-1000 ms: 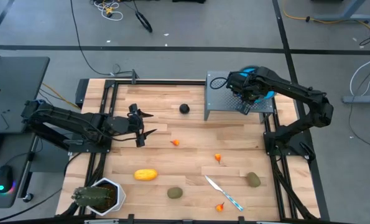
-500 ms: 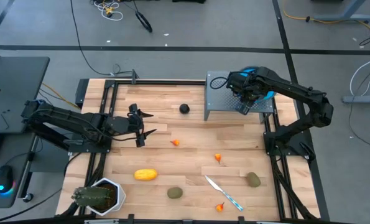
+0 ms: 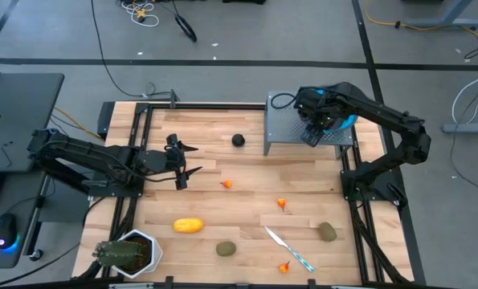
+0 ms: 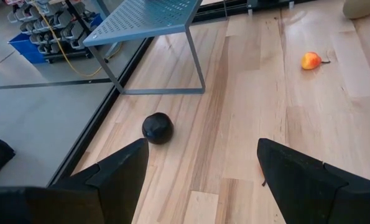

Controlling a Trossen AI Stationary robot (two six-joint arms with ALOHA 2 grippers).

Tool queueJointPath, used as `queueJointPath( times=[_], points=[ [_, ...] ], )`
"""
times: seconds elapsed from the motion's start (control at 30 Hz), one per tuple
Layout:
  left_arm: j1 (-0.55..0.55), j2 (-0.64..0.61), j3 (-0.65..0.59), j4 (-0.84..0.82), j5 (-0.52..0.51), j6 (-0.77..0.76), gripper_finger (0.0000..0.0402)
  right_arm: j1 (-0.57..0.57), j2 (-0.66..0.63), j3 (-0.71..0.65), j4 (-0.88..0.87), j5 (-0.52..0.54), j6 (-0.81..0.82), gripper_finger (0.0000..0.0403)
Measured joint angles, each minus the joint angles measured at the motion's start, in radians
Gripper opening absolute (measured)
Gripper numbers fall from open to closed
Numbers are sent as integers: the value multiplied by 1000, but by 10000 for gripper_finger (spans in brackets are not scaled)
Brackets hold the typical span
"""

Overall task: Pick & Place Fruit
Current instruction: Put the black plum into the blue strainer bowl on the shelf

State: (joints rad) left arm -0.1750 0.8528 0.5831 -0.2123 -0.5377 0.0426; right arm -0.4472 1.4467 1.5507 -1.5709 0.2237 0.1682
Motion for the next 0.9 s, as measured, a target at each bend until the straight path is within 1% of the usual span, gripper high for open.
queueJointPath(
  times=[0.2,0.37,0.43,0.5,0.63,0.8,0.9],
  points=[
    [0,0,0,2,-1,-5,308,23,0,61,0,0,0,199],
    [4,0,0,43,-17,-8,308,73,0,121,22,0,0,199],
    [15,11,0,69,-17,-9,308,101,-1,126,79,-22,-1,199],
    [29,27,0,82,-15,-9,308,132,0,124,153,-70,-11,199],
    [59,83,1,98,15,-9,308,211,1,75,341,-156,-56,199],
    [74,148,1,97,36,-9,308,305,0,-17,518,-148,-99,199],
    [75,162,1,99,40,-15,308,342,0,-101,664,-147,-101,199]
  ],
)
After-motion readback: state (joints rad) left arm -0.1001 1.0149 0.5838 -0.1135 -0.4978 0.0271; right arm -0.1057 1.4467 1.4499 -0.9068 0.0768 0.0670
